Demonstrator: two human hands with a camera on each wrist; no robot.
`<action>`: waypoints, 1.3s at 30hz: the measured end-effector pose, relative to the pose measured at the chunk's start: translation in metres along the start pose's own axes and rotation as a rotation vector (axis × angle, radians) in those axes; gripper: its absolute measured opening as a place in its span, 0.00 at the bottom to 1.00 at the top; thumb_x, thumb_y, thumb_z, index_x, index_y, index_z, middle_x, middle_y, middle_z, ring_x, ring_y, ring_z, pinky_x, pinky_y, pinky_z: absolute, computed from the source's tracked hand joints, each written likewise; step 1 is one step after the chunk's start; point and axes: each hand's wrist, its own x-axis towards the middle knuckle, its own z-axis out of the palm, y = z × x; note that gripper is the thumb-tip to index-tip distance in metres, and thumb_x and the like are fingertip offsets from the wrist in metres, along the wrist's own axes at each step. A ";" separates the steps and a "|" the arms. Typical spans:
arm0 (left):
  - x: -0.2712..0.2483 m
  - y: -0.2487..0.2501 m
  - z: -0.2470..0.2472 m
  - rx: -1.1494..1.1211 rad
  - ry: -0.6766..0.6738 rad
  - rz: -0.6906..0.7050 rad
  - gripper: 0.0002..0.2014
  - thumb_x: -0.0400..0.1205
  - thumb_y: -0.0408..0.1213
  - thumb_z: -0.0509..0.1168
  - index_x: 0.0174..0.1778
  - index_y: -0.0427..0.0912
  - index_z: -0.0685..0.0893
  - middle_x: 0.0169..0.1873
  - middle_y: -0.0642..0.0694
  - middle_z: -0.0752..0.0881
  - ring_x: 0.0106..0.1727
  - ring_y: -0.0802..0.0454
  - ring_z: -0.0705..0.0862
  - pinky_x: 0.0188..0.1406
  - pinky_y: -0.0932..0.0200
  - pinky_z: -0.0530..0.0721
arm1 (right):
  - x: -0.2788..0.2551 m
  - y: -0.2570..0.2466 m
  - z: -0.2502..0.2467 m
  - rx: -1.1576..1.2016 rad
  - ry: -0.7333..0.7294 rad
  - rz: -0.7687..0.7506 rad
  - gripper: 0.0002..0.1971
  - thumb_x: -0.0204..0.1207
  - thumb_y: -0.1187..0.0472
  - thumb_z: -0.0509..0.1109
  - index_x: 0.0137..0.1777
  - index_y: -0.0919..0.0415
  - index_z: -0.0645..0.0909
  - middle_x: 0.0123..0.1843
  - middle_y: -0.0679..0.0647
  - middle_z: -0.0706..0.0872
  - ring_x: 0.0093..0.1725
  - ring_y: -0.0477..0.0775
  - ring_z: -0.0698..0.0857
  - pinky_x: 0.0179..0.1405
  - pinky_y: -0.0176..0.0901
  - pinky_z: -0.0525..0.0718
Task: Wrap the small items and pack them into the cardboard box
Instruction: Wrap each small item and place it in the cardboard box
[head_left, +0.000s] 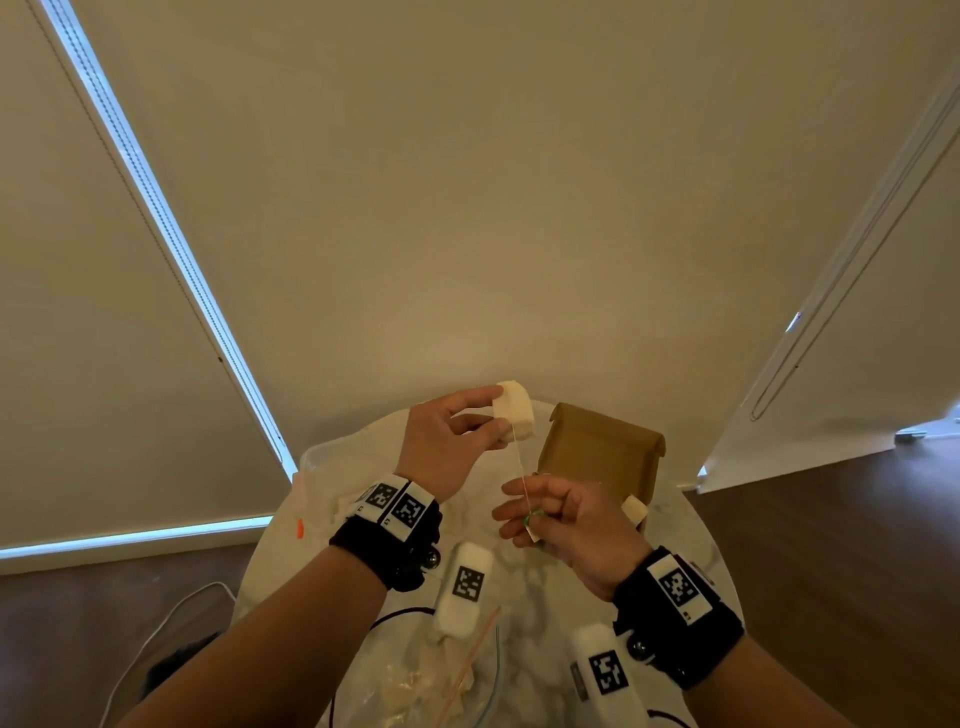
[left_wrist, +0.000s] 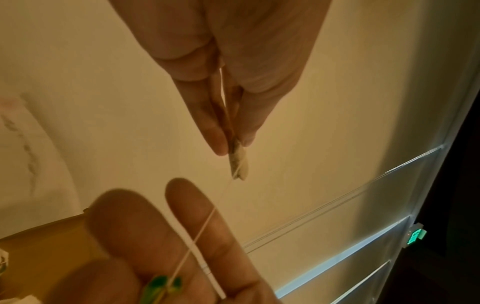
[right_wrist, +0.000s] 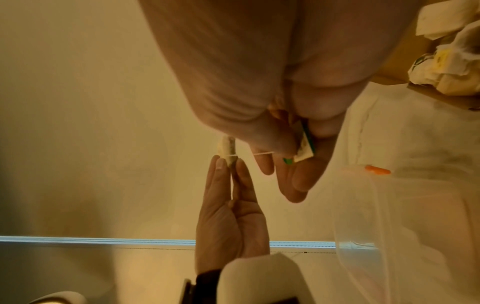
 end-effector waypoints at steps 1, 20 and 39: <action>0.000 0.002 0.000 -0.008 -0.005 0.002 0.16 0.75 0.24 0.74 0.54 0.46 0.88 0.41 0.40 0.92 0.42 0.46 0.92 0.48 0.51 0.90 | 0.000 0.001 0.000 0.018 0.010 0.006 0.18 0.77 0.83 0.58 0.61 0.69 0.80 0.50 0.67 0.90 0.46 0.61 0.90 0.44 0.43 0.87; -0.039 -0.003 -0.008 -0.024 -0.177 -0.060 0.16 0.74 0.19 0.73 0.55 0.38 0.89 0.50 0.39 0.91 0.44 0.47 0.91 0.42 0.54 0.90 | 0.026 -0.024 -0.020 -0.217 0.246 0.033 0.08 0.81 0.62 0.68 0.53 0.60 0.89 0.40 0.53 0.93 0.43 0.54 0.92 0.46 0.45 0.90; -0.043 -0.015 0.003 0.037 -0.163 -0.118 0.15 0.74 0.22 0.74 0.54 0.40 0.89 0.44 0.40 0.92 0.38 0.48 0.91 0.40 0.61 0.88 | 0.024 -0.056 -0.018 -0.337 0.238 -0.201 0.03 0.74 0.72 0.73 0.42 0.66 0.88 0.30 0.58 0.89 0.27 0.52 0.83 0.28 0.43 0.81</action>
